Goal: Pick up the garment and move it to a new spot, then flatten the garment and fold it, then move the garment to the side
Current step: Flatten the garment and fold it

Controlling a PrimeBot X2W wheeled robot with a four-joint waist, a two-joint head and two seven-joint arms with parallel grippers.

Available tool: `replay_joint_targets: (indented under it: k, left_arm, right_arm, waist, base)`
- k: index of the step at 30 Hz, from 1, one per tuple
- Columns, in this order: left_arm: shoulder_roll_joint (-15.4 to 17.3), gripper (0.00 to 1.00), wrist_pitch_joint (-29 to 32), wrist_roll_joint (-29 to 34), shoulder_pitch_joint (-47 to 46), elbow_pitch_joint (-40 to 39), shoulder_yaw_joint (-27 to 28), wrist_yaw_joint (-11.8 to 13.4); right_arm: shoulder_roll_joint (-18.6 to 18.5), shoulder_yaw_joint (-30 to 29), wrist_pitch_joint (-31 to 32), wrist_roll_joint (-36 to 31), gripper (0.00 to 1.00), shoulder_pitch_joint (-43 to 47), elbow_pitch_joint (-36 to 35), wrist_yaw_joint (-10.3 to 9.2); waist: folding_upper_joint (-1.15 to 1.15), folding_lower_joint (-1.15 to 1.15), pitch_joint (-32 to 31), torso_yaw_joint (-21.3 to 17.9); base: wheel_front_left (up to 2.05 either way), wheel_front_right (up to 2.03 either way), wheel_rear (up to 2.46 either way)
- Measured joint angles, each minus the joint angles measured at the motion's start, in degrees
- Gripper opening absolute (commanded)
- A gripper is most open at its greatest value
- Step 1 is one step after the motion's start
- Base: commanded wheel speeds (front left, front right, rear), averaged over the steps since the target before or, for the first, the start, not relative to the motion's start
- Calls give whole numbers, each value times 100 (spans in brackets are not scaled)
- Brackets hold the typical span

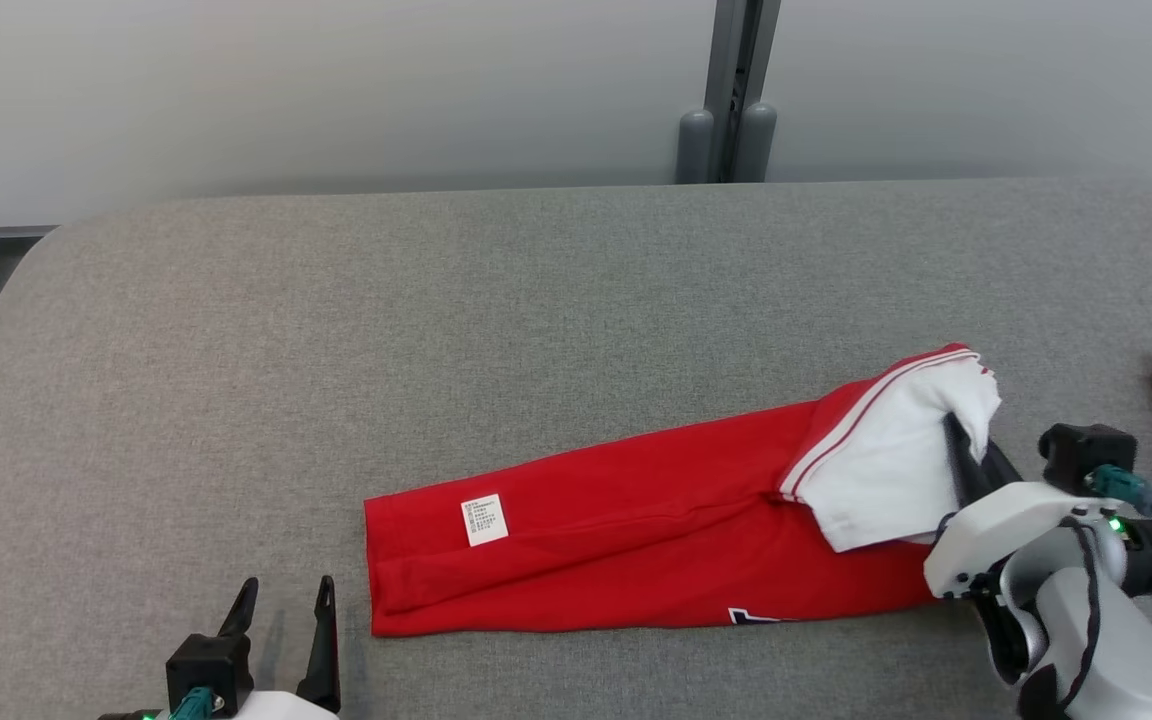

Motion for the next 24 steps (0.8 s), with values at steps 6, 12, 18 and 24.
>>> replay_joint_targets:
  k: [6, 12, 18, 24]
  left_arm:
    - [-2, 100, 0, -71, 1, 10, -162, 15]
    - [-3, 100, 0, -134, 2, 57, -386, 31]
    - [-1, 100, 0, -152, 0, 96, -638, 2]
    - [-1, 100, 0, -166, 1, 134, -846, -16]
  right_arm:
    - [266, 1049, -4, 186, 0, 482, -1058, -1]
    - [346, 2230, 325, 777, 0, 720, -1791, -1]
    - [368, 2938, 514, 1091, 0, 696, -1938, -1]
    - [382, 3379, 566, 1301, 0, 510, -1850, -1]
  waist:
    - [0, 0, -114, -90]
    - [0, 0, -179, -11]
    - [0, 0, -200, 339]
    - [0, 0, -202, 798]
  base:
    - [0, 0, 0]
    - [0, 0, 0]
    - [0, 0, 0]
    - [0, 0, 0]
